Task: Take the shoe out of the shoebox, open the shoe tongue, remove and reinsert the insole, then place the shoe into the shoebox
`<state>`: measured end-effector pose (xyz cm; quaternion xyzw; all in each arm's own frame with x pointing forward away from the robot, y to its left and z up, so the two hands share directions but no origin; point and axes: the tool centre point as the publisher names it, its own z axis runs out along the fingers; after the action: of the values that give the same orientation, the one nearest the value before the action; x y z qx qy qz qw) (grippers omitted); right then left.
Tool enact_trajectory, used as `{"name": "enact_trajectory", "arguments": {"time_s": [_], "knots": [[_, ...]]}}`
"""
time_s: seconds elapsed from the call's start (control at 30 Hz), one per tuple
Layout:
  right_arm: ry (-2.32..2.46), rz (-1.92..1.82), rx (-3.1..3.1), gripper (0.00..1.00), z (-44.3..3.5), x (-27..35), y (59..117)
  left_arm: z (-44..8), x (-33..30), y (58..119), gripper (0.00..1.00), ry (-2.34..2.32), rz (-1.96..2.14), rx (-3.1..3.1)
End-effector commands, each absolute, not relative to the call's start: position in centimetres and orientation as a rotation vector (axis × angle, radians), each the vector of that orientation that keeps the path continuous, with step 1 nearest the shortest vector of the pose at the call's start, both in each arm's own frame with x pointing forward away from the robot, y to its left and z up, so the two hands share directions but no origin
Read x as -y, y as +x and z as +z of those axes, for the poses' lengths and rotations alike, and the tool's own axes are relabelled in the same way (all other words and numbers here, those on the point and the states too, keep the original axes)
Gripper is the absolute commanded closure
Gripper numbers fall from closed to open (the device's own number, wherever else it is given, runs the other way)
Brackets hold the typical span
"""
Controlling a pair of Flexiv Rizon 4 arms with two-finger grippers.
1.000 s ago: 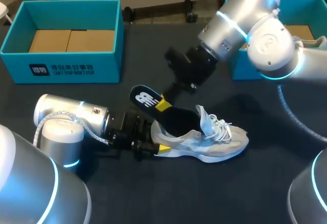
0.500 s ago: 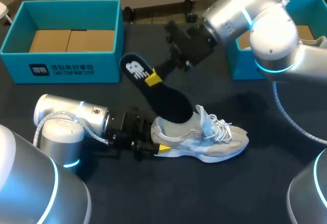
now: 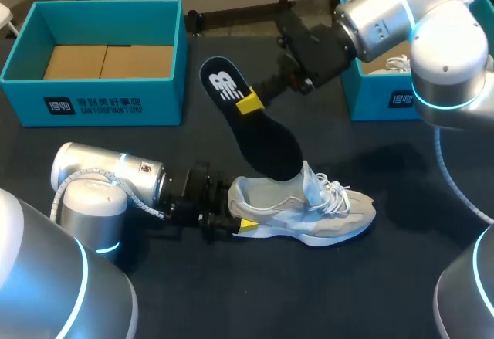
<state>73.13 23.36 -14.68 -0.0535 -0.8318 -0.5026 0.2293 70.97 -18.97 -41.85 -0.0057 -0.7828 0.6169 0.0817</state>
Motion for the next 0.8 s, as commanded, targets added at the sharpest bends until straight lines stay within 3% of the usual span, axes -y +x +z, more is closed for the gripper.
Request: {"name": "enact_trajectory", "arguments": {"time_s": [0.03,0.33,0.8], "knots": [[-0.177,-1.454,2.165,1.0,-16.9,-23.9,74.3,-42.2,19.0,71.0,1.0,-0.016,1.843,2.34],[-0.402,-1.603,2.236,1.0,-10.4,-20.5,72.8,-42.2,19.0,71.0,1.0,-0.016,1.843,2.34],[-0.581,-1.705,2.146,1.0,-7.1,-18.9,70.3,-42.2,19.0,71.0,1.0,-0.016,1.843,2.34]]}}
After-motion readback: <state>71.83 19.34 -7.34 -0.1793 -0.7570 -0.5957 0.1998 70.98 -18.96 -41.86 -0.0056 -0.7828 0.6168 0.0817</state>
